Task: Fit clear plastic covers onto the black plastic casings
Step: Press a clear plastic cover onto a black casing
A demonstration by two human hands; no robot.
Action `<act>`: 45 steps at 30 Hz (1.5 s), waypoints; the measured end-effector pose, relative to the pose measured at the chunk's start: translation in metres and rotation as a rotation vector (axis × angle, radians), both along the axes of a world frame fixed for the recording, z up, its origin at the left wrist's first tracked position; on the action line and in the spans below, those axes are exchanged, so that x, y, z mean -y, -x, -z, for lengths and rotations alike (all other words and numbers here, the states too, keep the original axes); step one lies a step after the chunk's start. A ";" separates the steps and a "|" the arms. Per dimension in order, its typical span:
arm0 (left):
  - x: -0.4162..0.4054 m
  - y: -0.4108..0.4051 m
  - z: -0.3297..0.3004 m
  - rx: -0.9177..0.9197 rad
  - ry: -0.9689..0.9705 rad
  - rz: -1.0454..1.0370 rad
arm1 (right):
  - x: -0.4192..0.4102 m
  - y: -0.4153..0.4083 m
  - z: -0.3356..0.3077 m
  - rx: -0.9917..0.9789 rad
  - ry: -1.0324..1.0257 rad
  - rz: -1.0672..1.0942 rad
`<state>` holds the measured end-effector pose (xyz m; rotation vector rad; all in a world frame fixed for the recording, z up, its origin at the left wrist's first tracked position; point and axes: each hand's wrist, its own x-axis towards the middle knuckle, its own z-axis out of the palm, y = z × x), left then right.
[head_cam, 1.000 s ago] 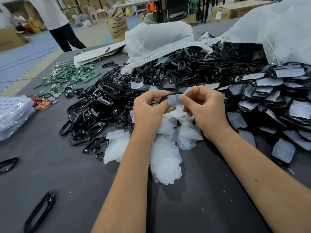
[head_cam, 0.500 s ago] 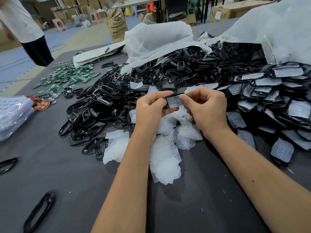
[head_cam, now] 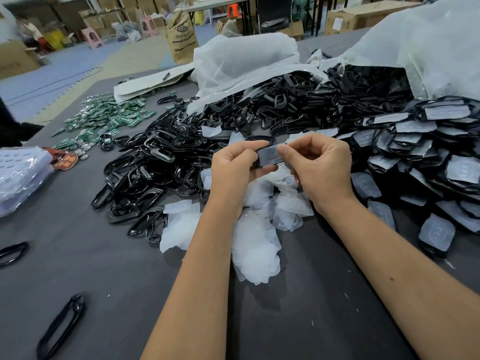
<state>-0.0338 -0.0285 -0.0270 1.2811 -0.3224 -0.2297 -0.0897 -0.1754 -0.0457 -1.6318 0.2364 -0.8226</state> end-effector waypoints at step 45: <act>0.001 0.009 -0.004 0.051 -0.105 -0.052 | -0.003 0.002 -0.004 -0.076 0.081 0.101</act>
